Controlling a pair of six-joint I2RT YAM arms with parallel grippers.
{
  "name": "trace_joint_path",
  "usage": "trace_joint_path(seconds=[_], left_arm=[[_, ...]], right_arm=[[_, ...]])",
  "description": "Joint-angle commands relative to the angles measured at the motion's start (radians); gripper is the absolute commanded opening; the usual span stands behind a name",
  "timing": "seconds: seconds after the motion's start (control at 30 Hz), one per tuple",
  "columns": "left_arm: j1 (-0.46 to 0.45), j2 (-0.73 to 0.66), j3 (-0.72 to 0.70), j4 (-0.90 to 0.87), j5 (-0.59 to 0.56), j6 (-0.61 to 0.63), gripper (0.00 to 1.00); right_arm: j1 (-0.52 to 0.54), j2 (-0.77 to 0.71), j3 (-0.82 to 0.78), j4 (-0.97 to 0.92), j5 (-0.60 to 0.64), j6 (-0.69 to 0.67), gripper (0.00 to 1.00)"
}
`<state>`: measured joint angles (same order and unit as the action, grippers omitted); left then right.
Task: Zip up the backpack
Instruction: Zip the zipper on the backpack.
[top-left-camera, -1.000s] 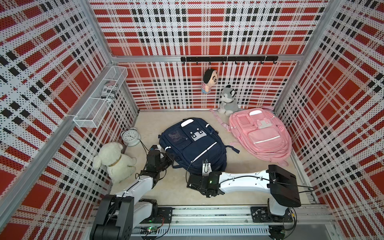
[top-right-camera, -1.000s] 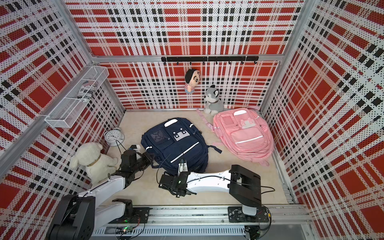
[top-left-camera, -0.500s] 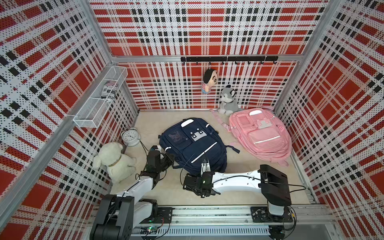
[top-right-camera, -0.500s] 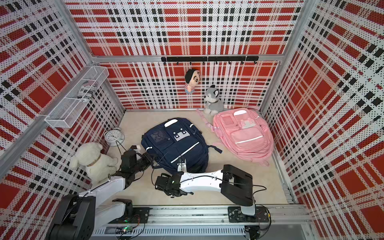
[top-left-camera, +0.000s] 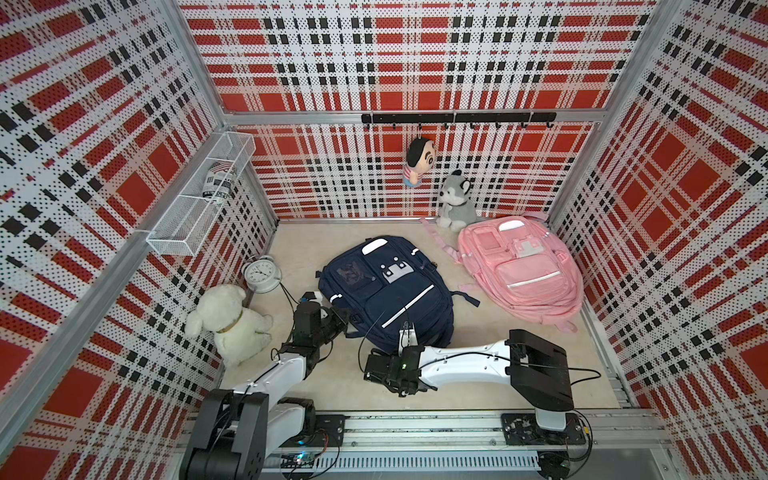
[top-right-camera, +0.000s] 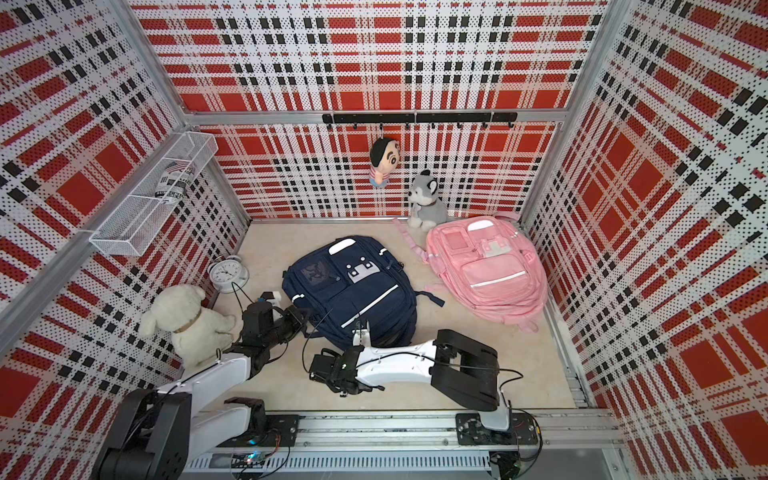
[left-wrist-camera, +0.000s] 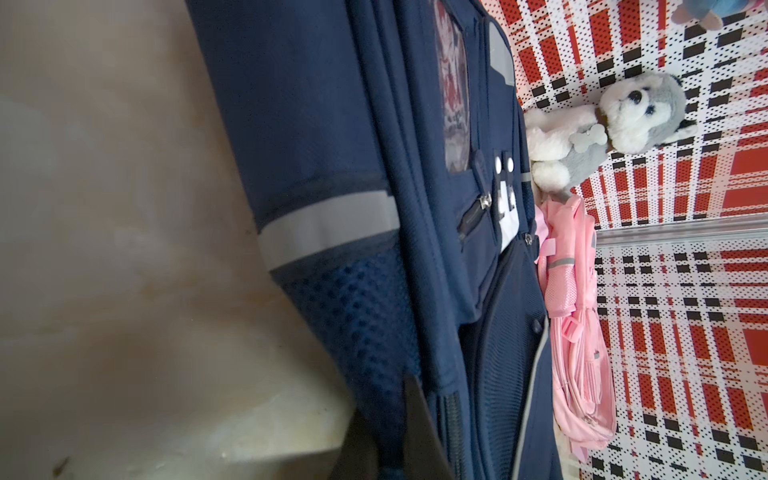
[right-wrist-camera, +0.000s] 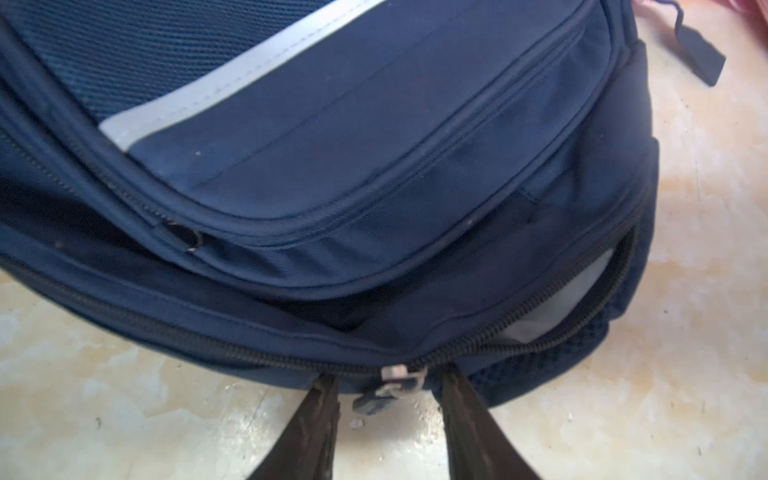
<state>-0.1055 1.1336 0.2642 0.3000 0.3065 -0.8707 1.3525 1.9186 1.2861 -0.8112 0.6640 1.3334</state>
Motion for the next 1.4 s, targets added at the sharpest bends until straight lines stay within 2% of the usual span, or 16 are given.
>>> trace_joint_path(seconds=[0.0, 0.23, 0.53, 0.77, 0.9, 1.03, 1.37], left_arm=[[-0.004, -0.021, -0.005, 0.072, 0.055, 0.002, 0.00], [0.029, -0.023, -0.016, 0.077, 0.080, 0.005, 0.00], [0.071, -0.034, -0.026, 0.076, 0.102, 0.011, 0.00], [0.077, -0.034, -0.026, 0.074, 0.103, 0.010, 0.00], [0.089, -0.031, -0.025, 0.071, 0.098, 0.016, 0.00], [0.116, -0.016, -0.014, 0.054, 0.089, 0.039, 0.00], [0.180, 0.061, 0.059, 0.017, -0.048, 0.110, 0.00]], right_arm=[[-0.012, -0.012, -0.031, 0.046, -0.009, 0.001, 0.34], [-0.013, -0.027, -0.049, 0.079, -0.024, -0.063, 0.18], [-0.019, -0.072, -0.121, 0.131, -0.070, -0.134, 0.11], [-0.038, -0.095, -0.195, 0.261, -0.153, -0.226, 0.09], [-0.039, -0.105, -0.213, 0.273, -0.169, -0.230, 0.00], [-0.038, -0.133, -0.246, 0.291, -0.197, -0.261, 0.00], [-0.061, -0.267, -0.365, 0.289, -0.263, -0.376, 0.00]])
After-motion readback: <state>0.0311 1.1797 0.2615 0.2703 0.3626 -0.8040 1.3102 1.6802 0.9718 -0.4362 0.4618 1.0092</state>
